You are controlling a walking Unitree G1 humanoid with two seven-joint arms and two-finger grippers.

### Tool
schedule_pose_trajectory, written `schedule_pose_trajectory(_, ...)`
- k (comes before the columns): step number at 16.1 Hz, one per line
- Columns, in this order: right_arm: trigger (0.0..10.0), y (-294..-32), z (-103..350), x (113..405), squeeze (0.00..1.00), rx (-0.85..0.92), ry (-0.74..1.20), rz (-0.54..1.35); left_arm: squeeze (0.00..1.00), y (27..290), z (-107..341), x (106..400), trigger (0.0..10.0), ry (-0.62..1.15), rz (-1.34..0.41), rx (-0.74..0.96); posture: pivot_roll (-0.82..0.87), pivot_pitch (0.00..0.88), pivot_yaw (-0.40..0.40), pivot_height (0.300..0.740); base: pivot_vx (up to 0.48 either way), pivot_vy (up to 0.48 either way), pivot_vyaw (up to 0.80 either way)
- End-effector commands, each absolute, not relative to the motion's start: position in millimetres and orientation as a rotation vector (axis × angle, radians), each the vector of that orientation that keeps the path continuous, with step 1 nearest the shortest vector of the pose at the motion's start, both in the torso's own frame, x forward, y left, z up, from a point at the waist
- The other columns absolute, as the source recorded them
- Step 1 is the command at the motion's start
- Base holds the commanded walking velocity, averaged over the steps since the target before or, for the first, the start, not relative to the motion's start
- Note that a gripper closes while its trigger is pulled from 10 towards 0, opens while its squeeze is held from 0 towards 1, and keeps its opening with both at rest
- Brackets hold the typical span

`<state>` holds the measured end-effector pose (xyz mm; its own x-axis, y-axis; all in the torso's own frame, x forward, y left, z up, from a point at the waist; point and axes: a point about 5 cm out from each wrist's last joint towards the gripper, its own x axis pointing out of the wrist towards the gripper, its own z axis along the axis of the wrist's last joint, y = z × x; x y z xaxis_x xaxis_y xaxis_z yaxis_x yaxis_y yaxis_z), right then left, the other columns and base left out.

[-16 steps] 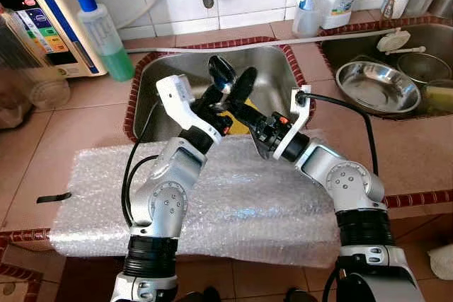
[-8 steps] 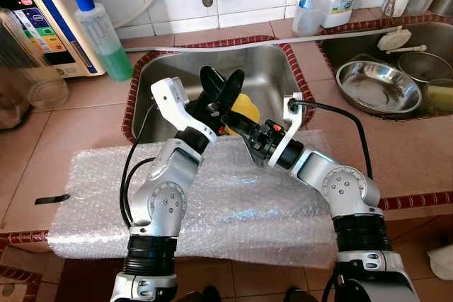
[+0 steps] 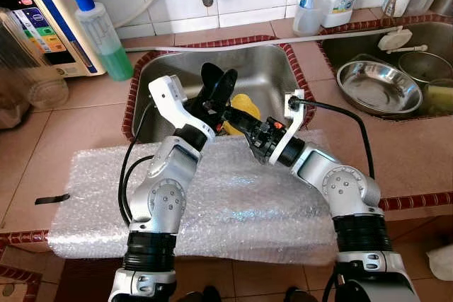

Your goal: Kitchen organization

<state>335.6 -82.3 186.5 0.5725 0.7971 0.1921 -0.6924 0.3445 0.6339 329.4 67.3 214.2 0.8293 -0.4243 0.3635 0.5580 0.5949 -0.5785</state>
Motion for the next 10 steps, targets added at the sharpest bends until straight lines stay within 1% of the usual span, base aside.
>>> schedule_pose_trajectory(1,10.0,-88.0,186.2,341.0,0.0,0.733,0.148,0.909,0.0,62.3,227.4,331.5,0.0,-0.239,-0.588,-0.746,-0.29,0.185,0.149,0.74,0.0,0.0,0.0)
schedule_pose_trajectory(2,10.0,-90.2,186.6,342.1,0.83,0.739,0.144,0.897,0.0,62.3,227.6,331.9,0.0,-0.24,-0.588,-0.744,-0.29,0.185,0.149,0.74,0.0,0.0,0.0)
schedule_pose_trajectory(3,10.0,-90.5,186.5,342.3,1.0,0.741,0.143,0.896,0.0,62.3,227.8,332.3,0.0,-0.24,-0.587,-0.744,-0.29,0.181,0.152,0.74,0.0,0.0,0.0)
schedule_pose_trajectory(10,10.0,-92.7,187.7,344.7,1.0,0.746,0.127,0.877,0.0,62.5,227.9,334.0,0.0,-0.241,-0.581,-0.746,-0.3,0.183,0.151,0.74,0.0,0.0,0.0)
